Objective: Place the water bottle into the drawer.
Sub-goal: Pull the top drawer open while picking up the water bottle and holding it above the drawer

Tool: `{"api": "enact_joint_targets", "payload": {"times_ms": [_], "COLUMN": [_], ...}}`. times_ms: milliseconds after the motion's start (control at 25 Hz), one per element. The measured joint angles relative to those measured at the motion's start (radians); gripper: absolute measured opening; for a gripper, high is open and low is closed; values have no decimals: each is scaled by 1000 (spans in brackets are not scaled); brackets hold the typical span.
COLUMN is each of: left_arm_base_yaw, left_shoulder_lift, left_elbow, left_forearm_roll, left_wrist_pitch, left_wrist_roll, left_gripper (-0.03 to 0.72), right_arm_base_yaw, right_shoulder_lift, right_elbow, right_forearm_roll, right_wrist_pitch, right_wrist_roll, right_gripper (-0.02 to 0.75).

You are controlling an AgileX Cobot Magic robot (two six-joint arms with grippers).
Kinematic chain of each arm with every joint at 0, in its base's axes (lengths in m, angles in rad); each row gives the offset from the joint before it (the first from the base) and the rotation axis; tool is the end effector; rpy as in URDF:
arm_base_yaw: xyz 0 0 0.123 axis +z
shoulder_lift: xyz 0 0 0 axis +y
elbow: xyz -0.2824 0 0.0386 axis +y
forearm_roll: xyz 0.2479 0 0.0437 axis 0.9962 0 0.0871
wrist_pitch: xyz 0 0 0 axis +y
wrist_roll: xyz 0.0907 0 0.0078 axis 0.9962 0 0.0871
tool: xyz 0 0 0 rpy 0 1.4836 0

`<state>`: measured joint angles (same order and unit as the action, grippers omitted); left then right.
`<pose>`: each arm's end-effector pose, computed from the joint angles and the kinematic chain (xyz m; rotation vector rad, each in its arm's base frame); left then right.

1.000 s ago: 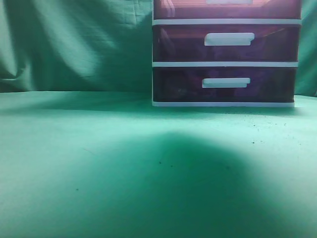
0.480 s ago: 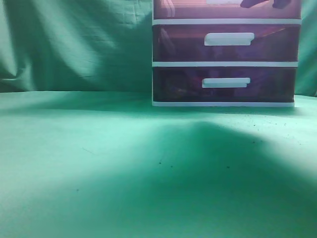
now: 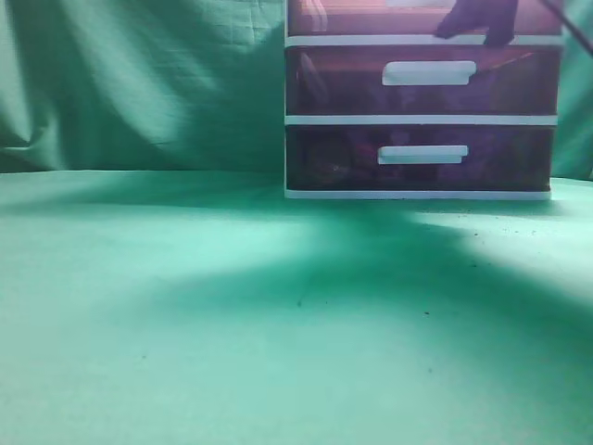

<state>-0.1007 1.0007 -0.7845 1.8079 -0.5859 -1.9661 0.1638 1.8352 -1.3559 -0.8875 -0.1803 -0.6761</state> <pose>0.1994 -0.0692 0.3496 0.3866 1.8211 -0.6728 0.4300 0.0838 0.2852 -1.5271 1.1813 -0.8297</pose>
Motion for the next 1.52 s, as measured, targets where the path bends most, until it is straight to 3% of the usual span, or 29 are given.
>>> {"api": "enact_joint_targets", "payload": {"times_ms": [80,160,400,720,1520], "left_arm_base_yaw": [0,0,0,0,0], "left_shoulder_lift": [0,0,0,0,0], "left_elbow": [0,0,0,0,0], "left_forearm_roll": [0,0,0,0,0], "left_wrist_pitch": [0,2,15,24,35], "left_wrist_roll": [2,2,2,2,2], "left_gripper": [314,314,314,314,314], "right_arm_base_yaw": [0,0,-2,-1,6], "right_shoulder_lift": [28,36,38,-11,-373], "right_elbow": [-18,-35,-57,-15,442], "right_forearm_roll": [4,4,11,9,-19], "right_wrist_pitch": [-13,-18,-44,-7,-90], "right_wrist_roll": [-1,-1,-1,9,62], "right_gripper": [440,367,71,78,78]}}
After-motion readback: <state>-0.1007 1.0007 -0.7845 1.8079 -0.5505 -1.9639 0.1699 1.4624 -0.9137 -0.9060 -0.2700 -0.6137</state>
